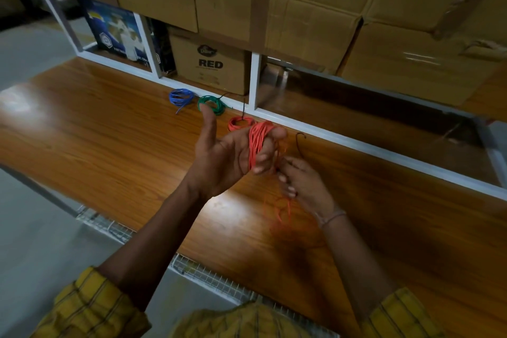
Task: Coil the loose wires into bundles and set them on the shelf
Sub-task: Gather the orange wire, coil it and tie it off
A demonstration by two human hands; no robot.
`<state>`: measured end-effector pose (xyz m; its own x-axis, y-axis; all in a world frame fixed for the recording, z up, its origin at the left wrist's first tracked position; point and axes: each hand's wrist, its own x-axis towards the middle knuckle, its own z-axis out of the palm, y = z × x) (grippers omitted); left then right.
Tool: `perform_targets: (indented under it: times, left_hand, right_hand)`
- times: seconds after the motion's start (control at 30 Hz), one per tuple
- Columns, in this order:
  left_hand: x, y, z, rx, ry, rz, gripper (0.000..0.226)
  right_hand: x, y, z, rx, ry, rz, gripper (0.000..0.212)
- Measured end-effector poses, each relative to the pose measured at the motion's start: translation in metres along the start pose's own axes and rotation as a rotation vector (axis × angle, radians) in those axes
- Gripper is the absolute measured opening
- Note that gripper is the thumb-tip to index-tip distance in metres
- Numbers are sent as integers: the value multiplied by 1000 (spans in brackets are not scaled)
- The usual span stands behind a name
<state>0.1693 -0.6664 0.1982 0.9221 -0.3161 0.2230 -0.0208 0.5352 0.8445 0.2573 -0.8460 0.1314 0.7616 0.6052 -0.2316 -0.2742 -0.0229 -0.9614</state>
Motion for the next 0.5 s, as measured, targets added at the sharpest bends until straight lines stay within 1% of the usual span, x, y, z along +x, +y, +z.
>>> perform_targets:
  times: [0.1, 0.2, 0.23, 0.27, 0.3, 0.33, 0.37, 0.4, 0.43, 0.47, 0.5]
  left_hand:
    - [7, -3, -3, -78, 90, 95, 132]
    - [17, -5, -11, 10, 229, 122, 123]
    - [19, -6, -15, 112, 299, 109, 119]
    - [20, -7, -20, 278, 369, 93, 114]
    - [19, -9, -23, 488, 418, 64, 110]
    - [17, -11, -24, 690, 431, 13, 108]
    - [13, -13, -25, 866, 418, -56, 104]
    - [9, -15, -24, 1042, 390, -121, 96]
    - [5, -17, -23, 1196, 346, -167, 81]
    - [3, -19, -23, 1298, 296, -191, 66]
    - [0, -19, -22, 1329, 246, -205, 55]
  right_hand:
    - [-16, 3, 18, -84, -132, 53, 33]
    - [-30, 2, 23, -227, -348, 105, 21]
    - [-33, 0, 22, -253, -412, 97, 21]
    - [-36, -2, 20, -261, -462, 72, 20]
    - [-38, -6, 17, -258, -492, 42, 19]
    - [-39, -12, 14, -250, -500, 16, 17]
    - [-40, -19, 10, -248, -494, -5, 13]
    - [-41, -27, 5, -260, -479, -27, 11]
    - [-42, -36, -1, -288, -461, -54, 9]
    - [-42, -44, -7, -330, -438, -86, 8]
    - [-41, -49, -13, -371, -407, -116, 9]
